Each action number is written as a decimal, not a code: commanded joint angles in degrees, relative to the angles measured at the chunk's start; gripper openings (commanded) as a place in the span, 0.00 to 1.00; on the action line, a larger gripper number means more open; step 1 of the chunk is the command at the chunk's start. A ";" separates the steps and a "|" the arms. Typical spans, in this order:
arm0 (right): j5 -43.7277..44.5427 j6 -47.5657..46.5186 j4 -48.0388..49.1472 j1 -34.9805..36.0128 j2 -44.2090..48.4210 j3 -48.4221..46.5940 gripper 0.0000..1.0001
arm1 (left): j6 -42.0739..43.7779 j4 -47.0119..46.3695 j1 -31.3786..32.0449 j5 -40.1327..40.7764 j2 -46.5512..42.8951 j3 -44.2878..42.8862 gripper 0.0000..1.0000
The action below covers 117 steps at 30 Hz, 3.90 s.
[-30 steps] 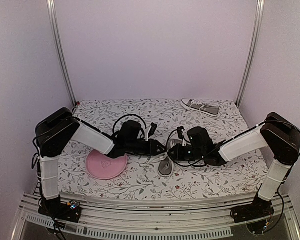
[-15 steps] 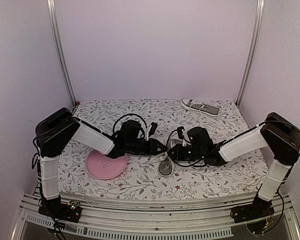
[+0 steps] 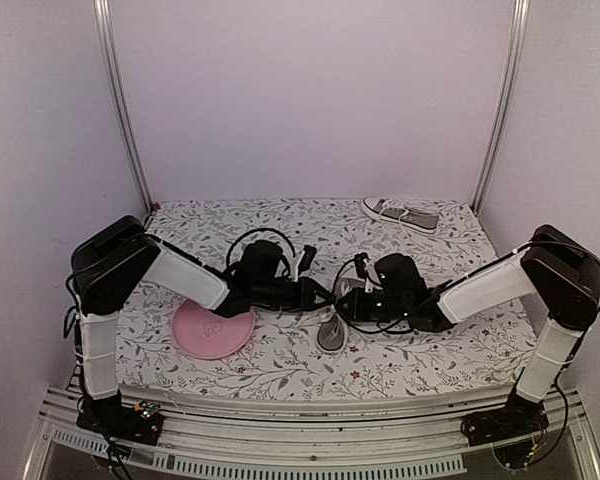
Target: Tie the shoes
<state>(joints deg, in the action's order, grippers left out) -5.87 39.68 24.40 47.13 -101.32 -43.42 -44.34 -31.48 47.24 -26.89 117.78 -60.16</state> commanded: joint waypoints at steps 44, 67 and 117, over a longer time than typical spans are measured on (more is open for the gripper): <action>0.71 -6.05 -0.65 1.89 5.18 2.55 0.35 | 6.86 8.03 1.42 6.91 -2.97 -1.43 0.00; 8.90 -5.39 -4.02 2.82 1.88 -0.54 0.02 | 4.86 4.24 2.07 3.77 -4.52 -0.49 0.00; 3.51 -5.25 10.88 1.63 -3.11 1.86 0.02 | 2.77 4.25 2.72 0.18 -5.89 4.23 0.00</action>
<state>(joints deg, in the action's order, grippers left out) -3.11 33.65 31.68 49.43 -103.48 -42.52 -42.06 -27.62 48.80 -25.08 113.16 -56.58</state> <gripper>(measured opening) 0.025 0.003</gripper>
